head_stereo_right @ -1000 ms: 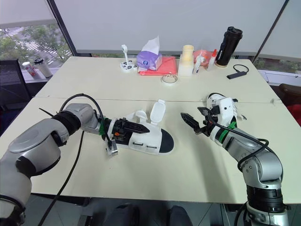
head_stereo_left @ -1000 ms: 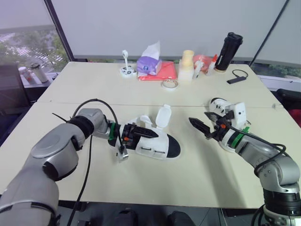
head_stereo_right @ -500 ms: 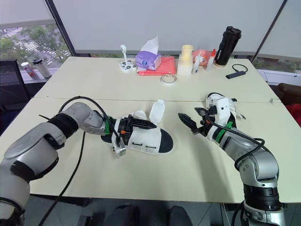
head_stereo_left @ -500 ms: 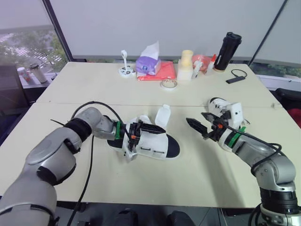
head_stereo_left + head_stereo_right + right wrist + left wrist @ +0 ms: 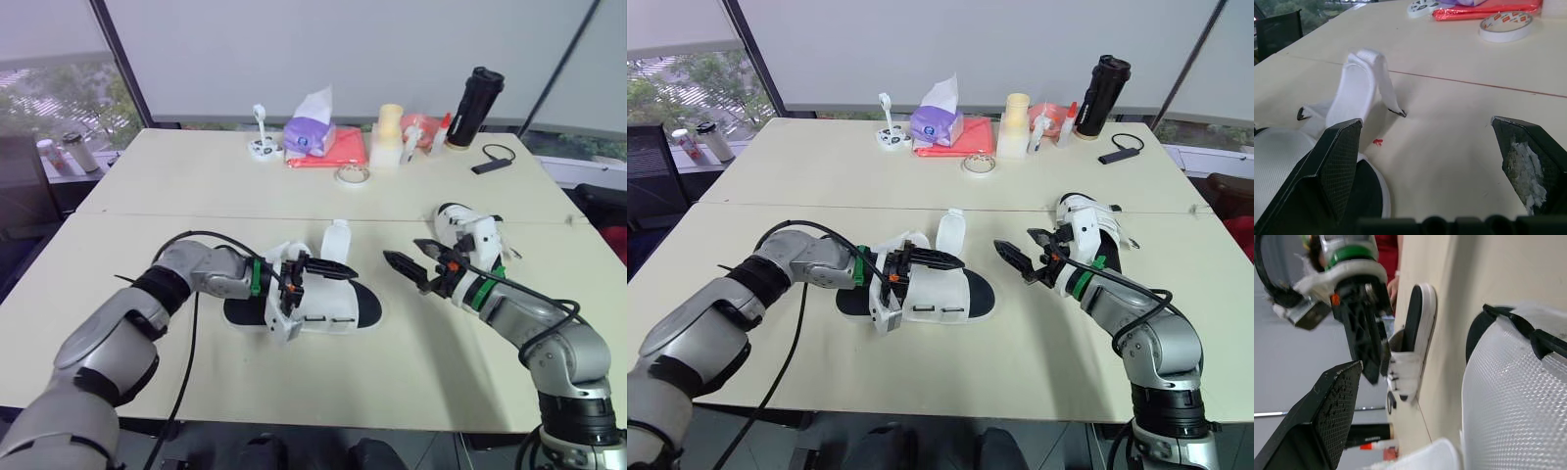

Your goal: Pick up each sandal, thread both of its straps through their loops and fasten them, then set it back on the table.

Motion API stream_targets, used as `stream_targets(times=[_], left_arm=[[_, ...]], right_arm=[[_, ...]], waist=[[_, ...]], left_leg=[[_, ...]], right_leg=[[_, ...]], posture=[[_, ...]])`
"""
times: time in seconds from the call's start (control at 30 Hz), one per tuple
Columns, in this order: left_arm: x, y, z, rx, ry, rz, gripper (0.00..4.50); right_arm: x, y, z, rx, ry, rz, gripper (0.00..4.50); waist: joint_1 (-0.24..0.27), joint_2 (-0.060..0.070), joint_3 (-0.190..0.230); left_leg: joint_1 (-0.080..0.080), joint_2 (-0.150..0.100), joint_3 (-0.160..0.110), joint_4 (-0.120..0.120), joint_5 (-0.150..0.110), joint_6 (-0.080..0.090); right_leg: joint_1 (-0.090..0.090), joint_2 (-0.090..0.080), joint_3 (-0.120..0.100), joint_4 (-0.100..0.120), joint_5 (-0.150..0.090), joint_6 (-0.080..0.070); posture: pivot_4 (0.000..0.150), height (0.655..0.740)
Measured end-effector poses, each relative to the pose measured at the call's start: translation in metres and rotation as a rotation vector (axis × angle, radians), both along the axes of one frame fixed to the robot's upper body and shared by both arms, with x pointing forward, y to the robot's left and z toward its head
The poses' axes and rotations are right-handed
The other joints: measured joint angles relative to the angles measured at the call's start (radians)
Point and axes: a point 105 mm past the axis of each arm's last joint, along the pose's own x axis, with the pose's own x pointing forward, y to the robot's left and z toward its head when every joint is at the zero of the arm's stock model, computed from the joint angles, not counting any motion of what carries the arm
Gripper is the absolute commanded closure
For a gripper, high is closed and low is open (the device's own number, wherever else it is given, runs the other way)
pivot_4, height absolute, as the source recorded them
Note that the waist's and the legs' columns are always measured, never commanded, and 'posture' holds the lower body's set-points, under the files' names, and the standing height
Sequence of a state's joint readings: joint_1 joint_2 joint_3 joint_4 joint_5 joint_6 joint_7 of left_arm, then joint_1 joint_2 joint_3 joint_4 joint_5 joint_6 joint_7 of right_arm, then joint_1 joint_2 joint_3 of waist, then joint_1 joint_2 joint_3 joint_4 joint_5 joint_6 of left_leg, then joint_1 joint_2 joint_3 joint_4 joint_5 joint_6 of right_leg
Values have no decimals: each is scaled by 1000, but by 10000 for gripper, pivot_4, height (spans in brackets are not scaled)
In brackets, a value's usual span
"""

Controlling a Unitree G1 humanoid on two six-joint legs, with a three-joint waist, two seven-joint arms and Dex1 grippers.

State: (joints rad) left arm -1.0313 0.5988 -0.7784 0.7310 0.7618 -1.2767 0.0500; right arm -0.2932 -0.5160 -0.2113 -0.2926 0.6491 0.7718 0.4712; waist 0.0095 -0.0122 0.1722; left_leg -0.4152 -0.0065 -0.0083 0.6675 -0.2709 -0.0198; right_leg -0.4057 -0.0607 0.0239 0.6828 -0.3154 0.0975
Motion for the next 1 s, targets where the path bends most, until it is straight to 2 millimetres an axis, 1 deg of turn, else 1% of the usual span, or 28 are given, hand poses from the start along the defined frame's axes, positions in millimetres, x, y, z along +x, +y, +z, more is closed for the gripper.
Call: stream_targets(times=[0.1, 0.17, 0.2, 0.27, 0.4, 0.47, 0.5, 0.53, 0.67, 0.7, 0.77, 0.87, 0.93, 1.0], left_arm=[[8, 11, -5, 51, 4, 56, 497], [17, 24, -9, 87, 3, 119, 497], [23, 34, -11, 108, 1, 166, 94], [28, 43, -9, 106, -14, 202, 0], [37, 67, -4, 102, -47, 272, 0], [35, 80, 0, 94, -35, 297, 0], [32, 88, 0, 81, -8, 306, 0], [27, 94, -1, 74, 21, 311, 0], [-2, 112, -9, 52, 134, 301, 0], [-9, 117, -9, 38, 163, 321, 0], [-14, 124, -5, 1, 234, 387, 0], [-15, 129, 7, -142, 492, 541, 0], [-7, 131, 19, -282, 721, 640, 0], [1, 131, 33, -403, 905, 698, 0]], right_arm=[[-1, 0, -2, -18, 2, 6, 0], [-2, -2, -6, -38, 8, 11, 0], [-3, -2, -8, -56, 11, 21, 2595], [-5, -3, -10, -71, 14, 30, 8440], [-7, -3, -4, -93, -24, 63, 29576], [-8, -5, -2, -119, -30, 80, 39865], [-9, -6, -1, -131, -31, 89, 44282], [-9, -7, -1, -143, -33, 95, 44282], [-13, -4, -4, -172, -9, 158, 44282], [-15, -2, -6, -188, 3, 184, 44282], [-18, 0, -10, -207, 23, 223, 44282], [-25, 6, -14, -242, 49, 312, 44282], [-31, 11, -18, -265, 66, 374, 44282], [-35, 19, -23, -283, 71, 436, 44282]], waist=[[-3, 0, 0], [-5, 0, 0], [-8, 0, 0], [-8, 0, 0], [-17, 0, 0], [-24, 0, 0], [-27, 0, 0], [-27, 0, 0], [-26, 0, 0], [-26, 0, 0], [-23, 0, 0], [-20, 0, 0], [-20, 0, 0], [-22, 0, 0]], left_leg=[[0, -1, 0, 0, 0, 0], [0, -1, 0, 0, 0, 0], [0, -1, 0, 0, 0, 0], [1, -1, 0, 0, 0, 0], [2, 0, 0, 0, 0, 0], [2, 1, 0, 0, 0, 0], [3, 2, 1, -1, 0, 0], [4, 2, 1, -1, 0, 0], [4, 3, 1, -2, 0, 0], [4, 3, 2, -2, 0, 0], [4, 3, 1, -1, 0, 0], [5, 3, 1, 0, 0, 1], [7, 3, -2, 1, -1, 1], [8, 3, -3, 1, -1, 1]], right_leg=[[0, 1, 0, 0, 0, 0], [0, 1, 0, 0, 0, 0], [0, 1, 0, 0, 0, 0], [0, 1, 0, 0, 0, 0], [1, 1, 0, 1, 0, 0], [1, 1, 0, 1, 0, 0], [1, 1, 0, 1, 0, 0], [1, 1, 0, 2, 0, 0], [1, -1, 0, 2, 0, 0], [1, -1, 0, 2, 0, 0], [2, -1, 0, 2, 0, 0], [4, -2, 0, 1, 0, 0], [8, -3, -1, 0, 0, 0], [9, -2, -1, 0, 0, 0]], posture=[[1500, 7400], [1500, 7400], [1500, 7400], [1500, 7400], [1500, 7400], [1500, 7400], [1500, 7400], [1500, 7400], [1500, 7400], [1500, 7400], [1500, 7400], [1500, 7400], [1500, 7400], [1500, 7400]])
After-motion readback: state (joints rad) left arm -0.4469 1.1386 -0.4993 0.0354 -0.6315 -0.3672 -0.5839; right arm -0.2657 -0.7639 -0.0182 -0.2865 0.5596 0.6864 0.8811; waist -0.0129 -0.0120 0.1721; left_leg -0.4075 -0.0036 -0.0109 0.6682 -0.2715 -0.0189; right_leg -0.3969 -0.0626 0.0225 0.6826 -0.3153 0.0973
